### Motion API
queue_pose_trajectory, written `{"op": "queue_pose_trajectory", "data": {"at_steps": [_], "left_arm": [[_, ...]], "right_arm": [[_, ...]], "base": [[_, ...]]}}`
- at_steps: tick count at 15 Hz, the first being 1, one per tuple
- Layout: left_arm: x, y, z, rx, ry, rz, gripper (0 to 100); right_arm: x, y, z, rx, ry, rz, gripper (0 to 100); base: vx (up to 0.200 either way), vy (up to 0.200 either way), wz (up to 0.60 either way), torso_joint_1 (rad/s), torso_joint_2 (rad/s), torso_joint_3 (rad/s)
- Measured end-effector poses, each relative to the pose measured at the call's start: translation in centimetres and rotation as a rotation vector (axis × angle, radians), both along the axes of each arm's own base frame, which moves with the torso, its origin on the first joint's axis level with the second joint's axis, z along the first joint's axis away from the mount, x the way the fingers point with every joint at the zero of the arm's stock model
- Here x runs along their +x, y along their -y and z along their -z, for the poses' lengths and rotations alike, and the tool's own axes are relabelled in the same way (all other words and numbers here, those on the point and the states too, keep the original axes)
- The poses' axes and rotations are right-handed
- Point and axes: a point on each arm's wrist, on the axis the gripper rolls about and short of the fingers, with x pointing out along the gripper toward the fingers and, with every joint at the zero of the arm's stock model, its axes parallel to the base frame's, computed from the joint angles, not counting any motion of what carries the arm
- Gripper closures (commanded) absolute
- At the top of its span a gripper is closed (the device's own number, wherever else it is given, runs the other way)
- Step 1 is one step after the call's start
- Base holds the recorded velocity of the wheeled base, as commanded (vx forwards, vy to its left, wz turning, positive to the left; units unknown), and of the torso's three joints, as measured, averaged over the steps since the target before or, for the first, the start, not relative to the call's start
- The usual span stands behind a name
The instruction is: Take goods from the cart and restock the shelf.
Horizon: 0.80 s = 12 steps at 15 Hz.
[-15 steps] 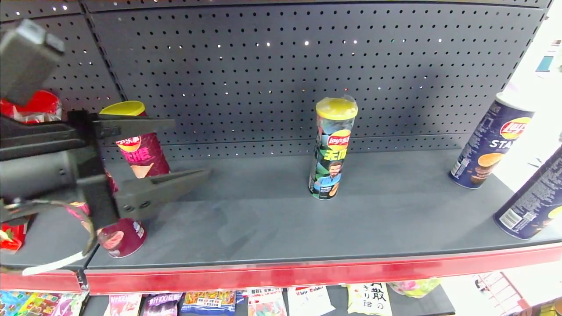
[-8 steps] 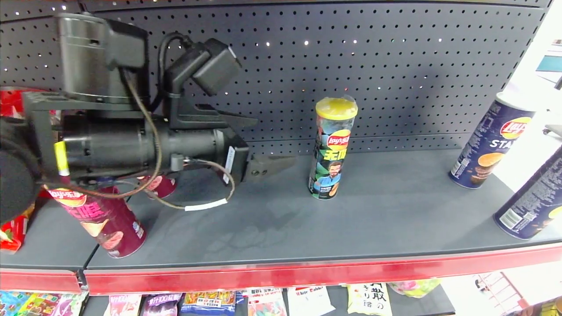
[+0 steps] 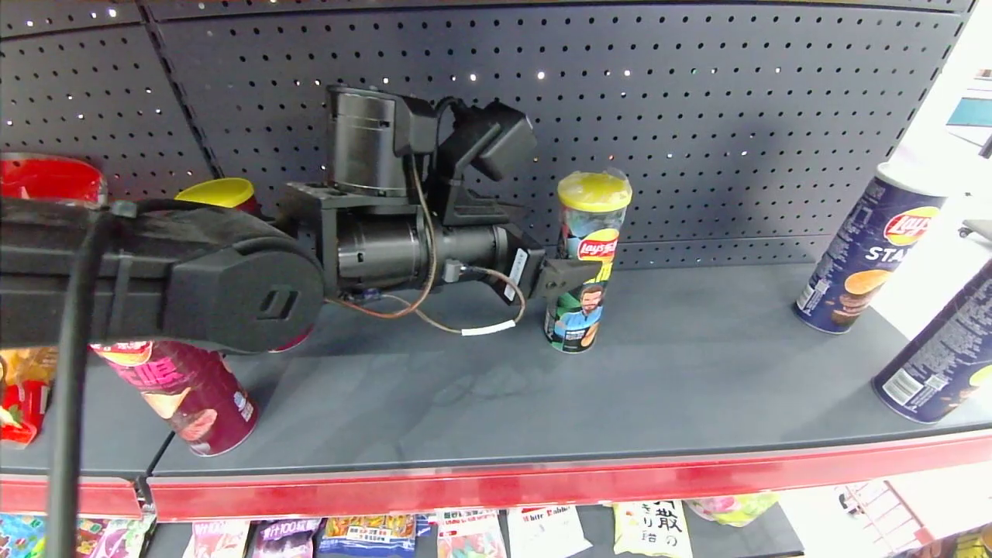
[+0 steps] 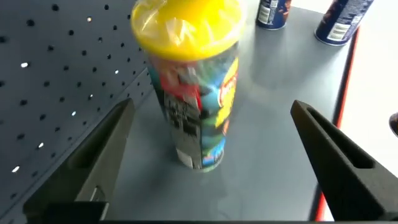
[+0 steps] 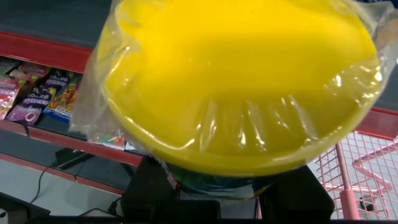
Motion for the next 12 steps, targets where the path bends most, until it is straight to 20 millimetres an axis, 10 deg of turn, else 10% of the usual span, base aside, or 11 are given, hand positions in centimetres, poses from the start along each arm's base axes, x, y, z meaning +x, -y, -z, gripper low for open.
{"op": "queue_pose_trajectory", "data": {"at_steps": [12], "left_arm": [[3.9,1.8,1.4,-0.018,0.003,0.049,0]], "right_arm": [[0.0,0.0,0.1,-0.001,-0.008,0.0,100]], "base": [[0.0,0.0,0.0,0.0,0.0,0.0]]}}
